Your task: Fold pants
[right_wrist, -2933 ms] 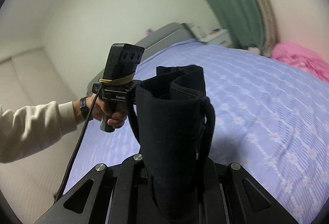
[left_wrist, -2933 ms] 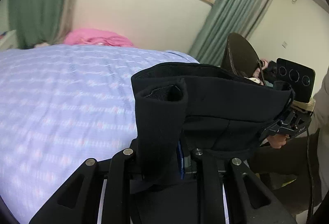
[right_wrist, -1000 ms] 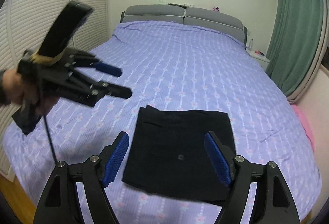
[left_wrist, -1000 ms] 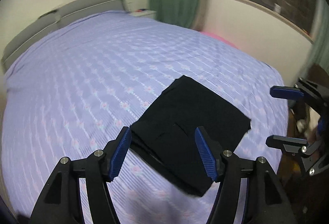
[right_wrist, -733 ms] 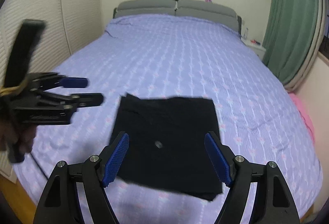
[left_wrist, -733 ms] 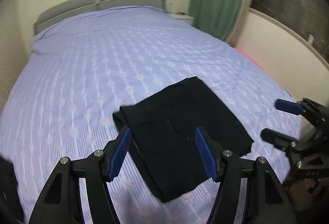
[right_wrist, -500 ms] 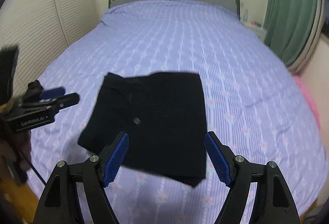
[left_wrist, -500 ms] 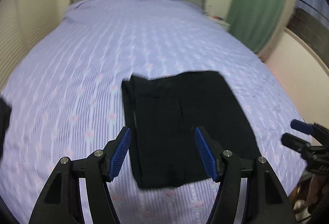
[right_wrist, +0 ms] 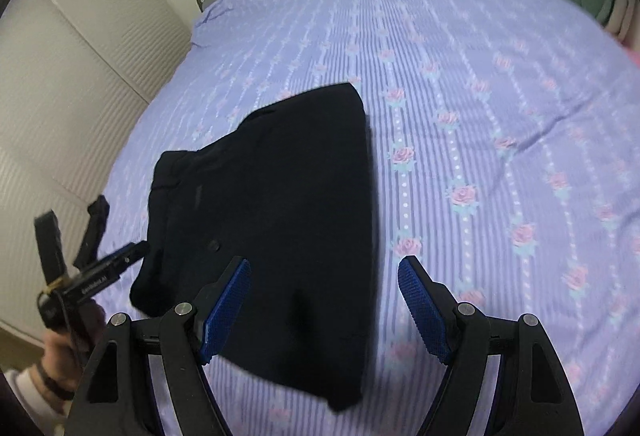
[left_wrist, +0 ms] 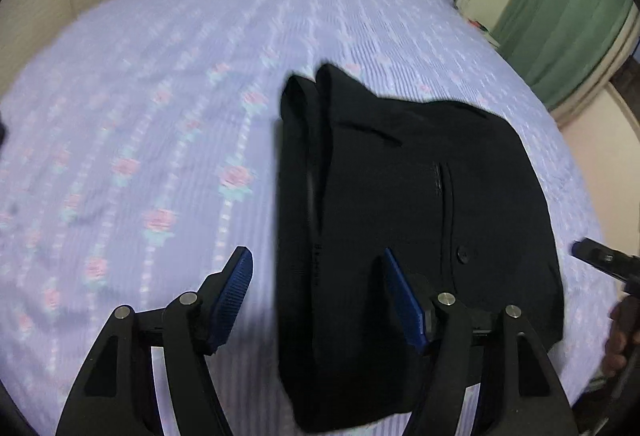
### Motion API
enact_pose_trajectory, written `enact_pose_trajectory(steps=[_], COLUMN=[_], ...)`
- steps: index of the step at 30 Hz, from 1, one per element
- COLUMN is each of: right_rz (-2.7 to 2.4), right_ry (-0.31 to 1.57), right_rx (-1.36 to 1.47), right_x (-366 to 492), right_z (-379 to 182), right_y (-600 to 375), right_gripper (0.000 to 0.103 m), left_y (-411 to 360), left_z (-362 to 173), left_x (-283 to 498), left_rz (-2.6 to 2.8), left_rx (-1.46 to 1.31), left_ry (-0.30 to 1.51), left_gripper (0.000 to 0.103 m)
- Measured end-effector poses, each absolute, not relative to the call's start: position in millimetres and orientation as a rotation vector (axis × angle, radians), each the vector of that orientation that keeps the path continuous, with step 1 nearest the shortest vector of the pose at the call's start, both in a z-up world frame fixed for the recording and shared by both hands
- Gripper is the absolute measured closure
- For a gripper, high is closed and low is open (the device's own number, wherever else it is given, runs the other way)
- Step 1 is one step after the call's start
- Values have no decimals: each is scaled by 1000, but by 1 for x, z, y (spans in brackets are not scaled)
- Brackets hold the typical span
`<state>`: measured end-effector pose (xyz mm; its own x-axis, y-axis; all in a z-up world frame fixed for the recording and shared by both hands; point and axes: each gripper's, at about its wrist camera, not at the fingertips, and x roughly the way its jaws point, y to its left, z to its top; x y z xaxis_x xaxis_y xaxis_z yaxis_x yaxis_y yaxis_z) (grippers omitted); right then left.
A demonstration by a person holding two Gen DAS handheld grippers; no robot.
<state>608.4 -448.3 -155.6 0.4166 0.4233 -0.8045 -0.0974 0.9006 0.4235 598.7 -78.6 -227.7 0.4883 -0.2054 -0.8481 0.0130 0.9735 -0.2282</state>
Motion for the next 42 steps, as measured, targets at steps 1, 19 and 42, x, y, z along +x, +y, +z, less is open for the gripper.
enact_pose_trajectory(steps=[1,19,42], right_rz=[346,603,661], right_ry=[1108,1257,1263], right_rx=[335,431,414], right_x=[612,642,641], right_z=[-161,-222,-222], right_y=[-447,-415,-406], right_gripper=[26,24,22], left_y=[-79,-80,-64], left_z=[-232,-270,-284], left_x=[602,619,617], left_rz=[-161,-371,-341], left_rx=[-207,-177,-214], left_ry=[1062,1162,1169], left_gripper=[37,21,2])
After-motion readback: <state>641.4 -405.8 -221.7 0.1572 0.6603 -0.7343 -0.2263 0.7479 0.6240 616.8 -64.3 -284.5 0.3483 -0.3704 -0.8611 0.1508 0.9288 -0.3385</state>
